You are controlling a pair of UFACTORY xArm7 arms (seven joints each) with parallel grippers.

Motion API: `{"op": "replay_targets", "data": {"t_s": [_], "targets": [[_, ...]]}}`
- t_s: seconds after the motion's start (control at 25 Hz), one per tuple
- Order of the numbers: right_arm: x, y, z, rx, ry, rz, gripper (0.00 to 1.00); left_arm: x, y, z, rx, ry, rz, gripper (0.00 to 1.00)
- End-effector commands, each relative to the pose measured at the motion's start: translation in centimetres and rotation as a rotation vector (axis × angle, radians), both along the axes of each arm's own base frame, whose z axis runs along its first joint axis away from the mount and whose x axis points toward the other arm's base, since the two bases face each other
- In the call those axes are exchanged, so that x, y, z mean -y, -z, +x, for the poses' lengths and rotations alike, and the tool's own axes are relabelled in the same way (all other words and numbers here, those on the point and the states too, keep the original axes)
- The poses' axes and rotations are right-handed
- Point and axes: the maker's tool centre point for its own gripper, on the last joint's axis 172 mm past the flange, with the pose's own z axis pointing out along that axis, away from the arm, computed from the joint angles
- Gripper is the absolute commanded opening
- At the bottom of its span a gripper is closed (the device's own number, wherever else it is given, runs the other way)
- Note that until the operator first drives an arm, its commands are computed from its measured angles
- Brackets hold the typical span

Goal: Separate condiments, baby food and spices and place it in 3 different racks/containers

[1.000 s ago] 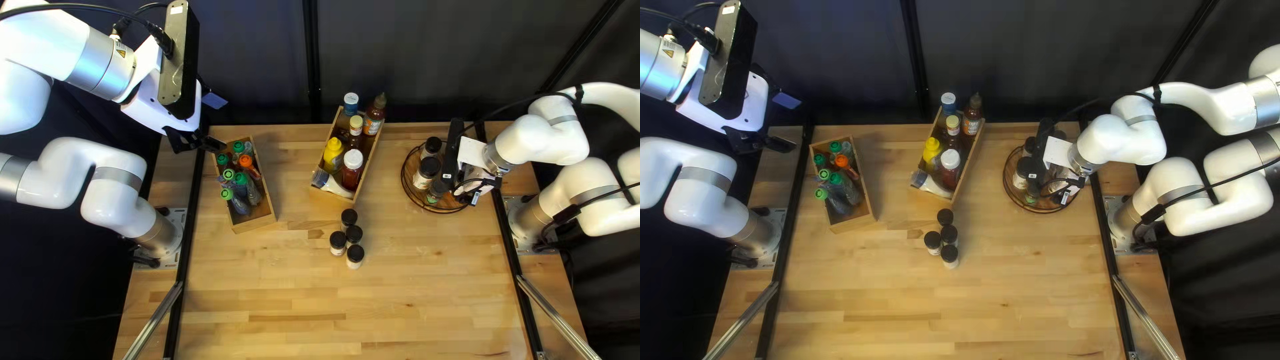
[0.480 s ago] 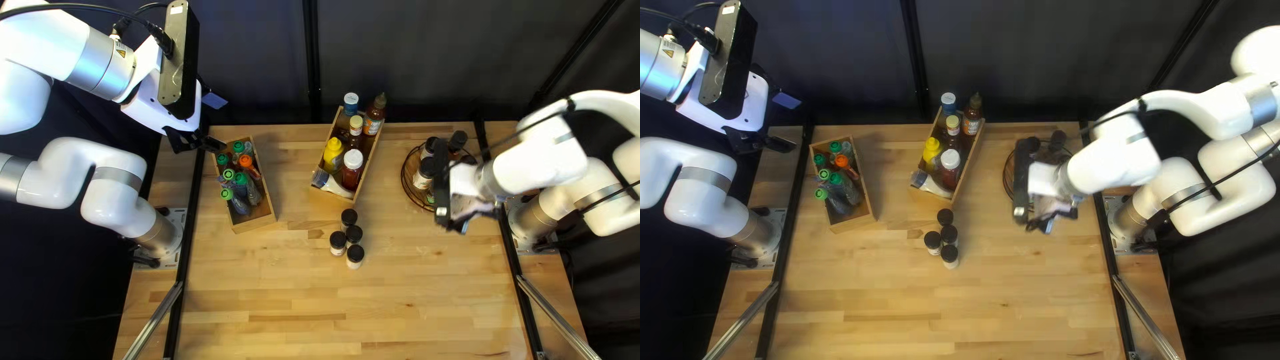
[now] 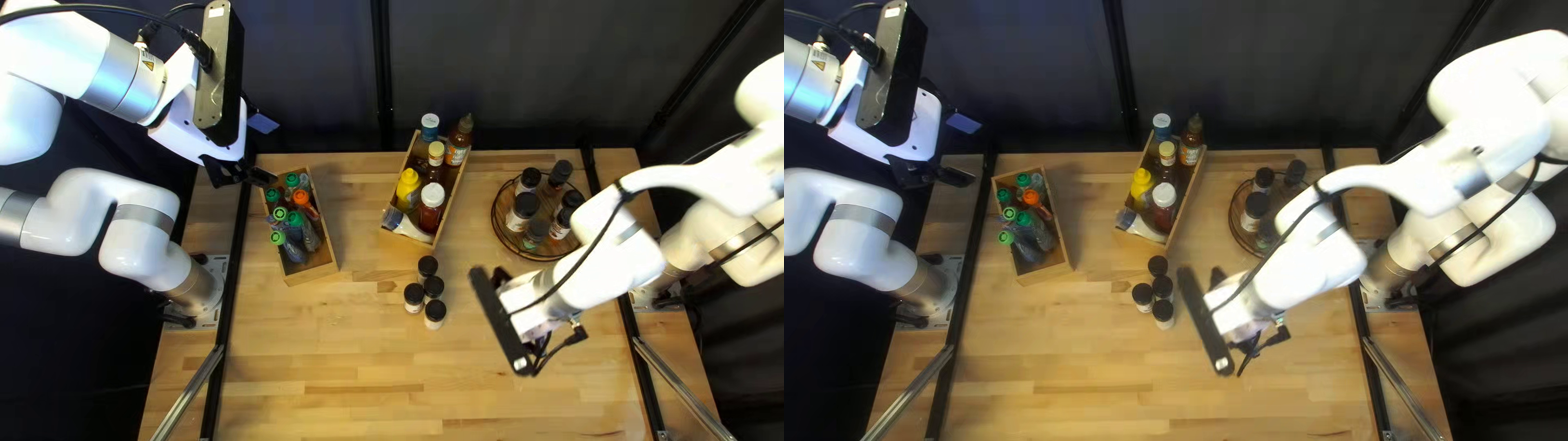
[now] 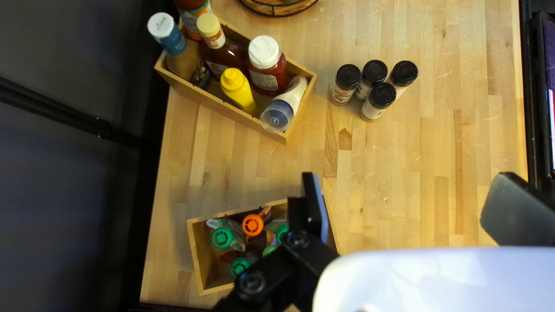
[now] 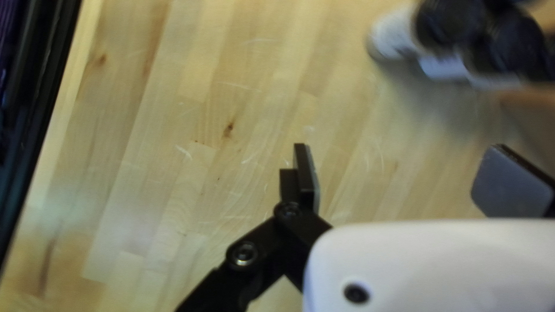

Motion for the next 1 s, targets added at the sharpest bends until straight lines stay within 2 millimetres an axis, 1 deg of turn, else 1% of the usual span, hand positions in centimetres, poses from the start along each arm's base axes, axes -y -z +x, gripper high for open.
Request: {"op": "replay_targets", "data": {"t_s": [0.04, 0.16, 0.28, 0.32, 0.4, 0.48, 0.56, 0.64, 0.8, 0.88, 1.0], "targets": [[-0.7, 1.6, 2.4, -0.067, -0.144, -0.027, 1.00, 0.0, 0.0, 0.0, 0.000, 0.000, 0.000, 1.00], [-0.4, 1.9, 3.5, -0.089, -0.201, -0.044, 1.00, 0.0, 0.0, 0.0, 0.000, 0.000, 0.000, 1.00], [1.1, 1.7, 5.3, -0.098, -0.175, -0.042, 1.00, 0.0, 0.0, 0.0, 0.000, 0.000, 0.000, 1.00], [1.7, 1.5, 6.0, -0.093, -0.140, -0.038, 1.00, 0.0, 0.0, 0.0, 0.000, 0.000, 0.000, 1.00], [2.4, 1.5, 7.3, -0.083, -0.087, -0.027, 1.00, 0.0, 0.0, 0.0, 0.000, 0.000, 0.000, 1.00], [2.5, 1.6, 8.7, -0.076, -0.039, -0.013, 1.00, 0.0, 0.0, 0.0, 0.000, 0.000, 0.000, 1.00], [2.6, 1.8, 10.5, -0.070, 0.039, 0.005, 1.00, 0.0, 0.0, 0.0, 0.000, 0.000, 0.000, 1.00], [2.8, 1.9, 11.8, -0.062, 0.111, 0.018, 1.00, 0.0, 0.0, 0.0, 0.000, 0.000, 0.000, 1.00], [4.0, 2.2, 13.8, -0.037, 0.260, 0.045, 1.00, 0.0, 0.0, 0.0, 0.000, 0.000, 0.000, 1.00], [4.5, 2.4, 14.4, -0.028, 0.318, 0.054, 1.00, 0.0, 0.0, 0.0, 0.000, 0.000, 0.000, 1.00], [5.9, 3.1, 15.4, -0.019, 0.408, 0.067, 1.00, 0.0, 0.0, 0.0, 0.000, 0.000, 0.000, 1.00]]}}
